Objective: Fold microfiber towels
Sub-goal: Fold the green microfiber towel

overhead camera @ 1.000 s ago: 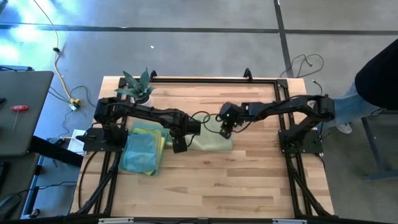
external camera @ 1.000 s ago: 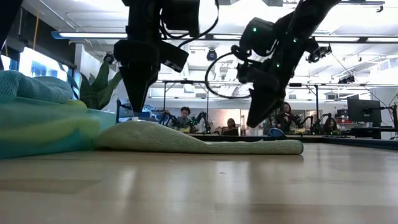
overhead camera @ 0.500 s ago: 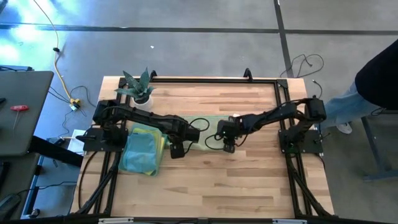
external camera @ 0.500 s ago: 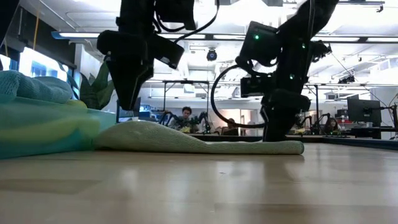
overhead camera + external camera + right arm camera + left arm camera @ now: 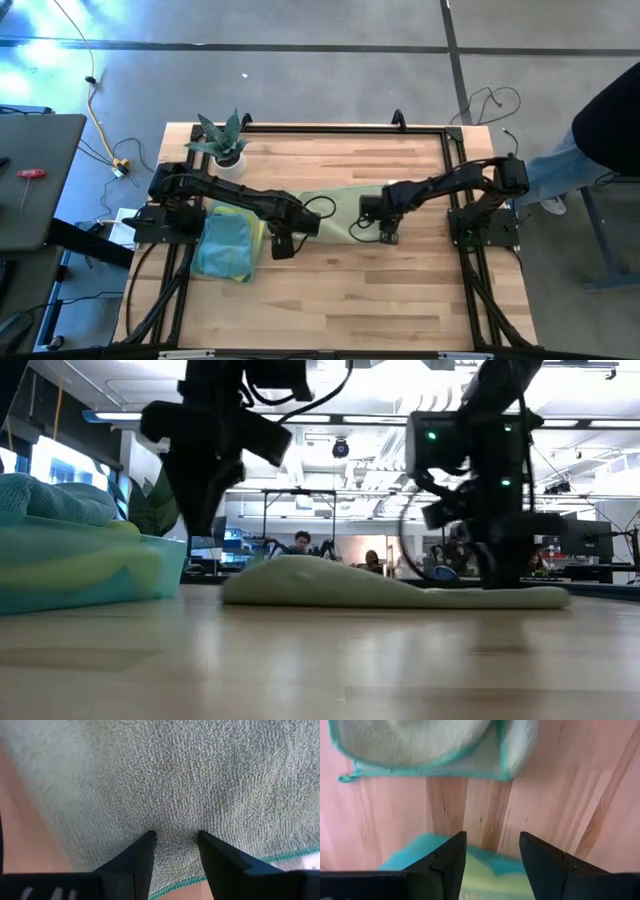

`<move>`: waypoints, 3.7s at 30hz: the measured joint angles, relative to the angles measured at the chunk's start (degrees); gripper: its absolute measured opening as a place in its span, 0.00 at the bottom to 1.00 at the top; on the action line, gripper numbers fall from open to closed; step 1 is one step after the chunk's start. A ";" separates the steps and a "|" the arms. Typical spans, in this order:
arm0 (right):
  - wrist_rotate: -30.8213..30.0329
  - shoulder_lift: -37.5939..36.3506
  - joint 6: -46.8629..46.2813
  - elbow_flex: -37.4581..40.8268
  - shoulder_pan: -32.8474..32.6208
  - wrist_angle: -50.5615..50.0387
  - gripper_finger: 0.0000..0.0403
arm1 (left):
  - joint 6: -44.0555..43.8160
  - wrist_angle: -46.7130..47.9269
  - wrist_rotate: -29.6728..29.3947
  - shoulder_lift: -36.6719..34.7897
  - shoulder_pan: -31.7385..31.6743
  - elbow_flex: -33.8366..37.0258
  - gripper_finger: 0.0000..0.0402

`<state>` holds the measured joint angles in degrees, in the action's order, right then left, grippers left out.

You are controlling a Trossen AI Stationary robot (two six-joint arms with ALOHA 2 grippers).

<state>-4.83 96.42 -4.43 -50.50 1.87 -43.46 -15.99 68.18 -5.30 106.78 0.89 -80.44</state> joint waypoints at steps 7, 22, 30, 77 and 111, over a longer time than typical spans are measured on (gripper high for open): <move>-1.44 -1.64 -1.11 0.34 0.02 -4.03 0.37 | 1.14 -19.11 -2.42 0.01 -0.49 0.00 0.43; -1.63 -1.79 -2.69 0.13 0.02 -2.60 0.37 | -2.69 -26.37 -3.55 8.77 -4.61 0.02 0.43; -2.03 -1.84 -1.64 0.07 0.02 -2.53 0.37 | 2.55 -5.28 -5.47 9.77 -3.69 0.00 0.43; -18.59 -34.41 -122.07 27.03 -33.62 18.55 0.37 | -0.35 -40.66 -2.44 5.78 -7.17 6.67 0.43; -26.22 -19.19 -125.79 26.84 -26.16 21.85 0.37 | 4.81 -47.74 2.30 10.73 -6.95 6.39 0.43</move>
<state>-31.05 77.23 -130.21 -23.66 -24.29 -21.61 -11.18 20.43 -3.01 117.51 -6.07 -74.06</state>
